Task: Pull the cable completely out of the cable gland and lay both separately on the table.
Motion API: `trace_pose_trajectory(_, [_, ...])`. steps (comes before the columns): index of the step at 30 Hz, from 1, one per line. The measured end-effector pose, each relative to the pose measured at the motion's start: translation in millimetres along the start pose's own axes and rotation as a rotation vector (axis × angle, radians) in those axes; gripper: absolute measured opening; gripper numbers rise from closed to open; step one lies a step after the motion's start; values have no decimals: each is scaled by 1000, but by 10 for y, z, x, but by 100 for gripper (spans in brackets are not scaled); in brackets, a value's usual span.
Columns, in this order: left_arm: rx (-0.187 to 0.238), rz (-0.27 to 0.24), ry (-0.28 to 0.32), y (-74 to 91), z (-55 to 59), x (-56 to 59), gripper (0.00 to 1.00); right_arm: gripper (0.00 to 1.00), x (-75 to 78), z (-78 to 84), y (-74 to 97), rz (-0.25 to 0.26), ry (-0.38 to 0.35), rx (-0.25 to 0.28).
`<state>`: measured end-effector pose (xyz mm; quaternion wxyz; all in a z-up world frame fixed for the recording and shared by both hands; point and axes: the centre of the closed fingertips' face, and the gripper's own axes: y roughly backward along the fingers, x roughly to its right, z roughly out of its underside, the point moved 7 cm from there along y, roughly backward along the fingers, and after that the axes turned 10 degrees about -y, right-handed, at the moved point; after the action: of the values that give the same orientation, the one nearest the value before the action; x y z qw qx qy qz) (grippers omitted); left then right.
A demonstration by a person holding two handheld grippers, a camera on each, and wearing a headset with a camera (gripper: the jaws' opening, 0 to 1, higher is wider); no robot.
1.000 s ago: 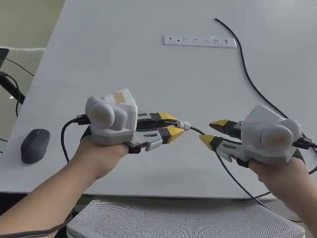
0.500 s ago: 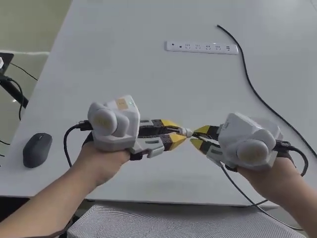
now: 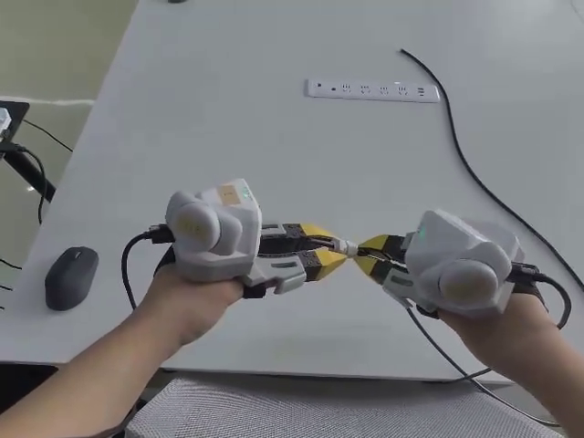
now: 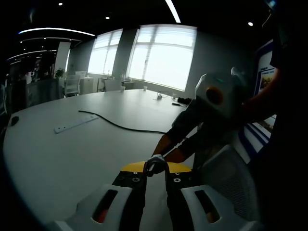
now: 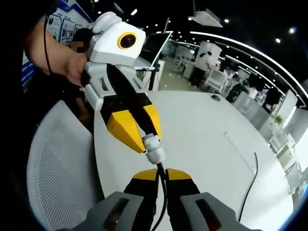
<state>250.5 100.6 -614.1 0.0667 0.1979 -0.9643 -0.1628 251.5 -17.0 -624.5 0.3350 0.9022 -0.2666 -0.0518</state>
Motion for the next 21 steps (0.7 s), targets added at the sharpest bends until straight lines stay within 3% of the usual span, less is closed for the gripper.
trace_pose_trajectory(10, [5, -4, 4, -14, -11, 30, 15, 0, 27, 71, 13, 5, -58, 0])
trace_pose_trajectory(21, [13, -16, 11, 5, -4, 4, 15, 0, 127, 341, 23, 19, -239, -58])
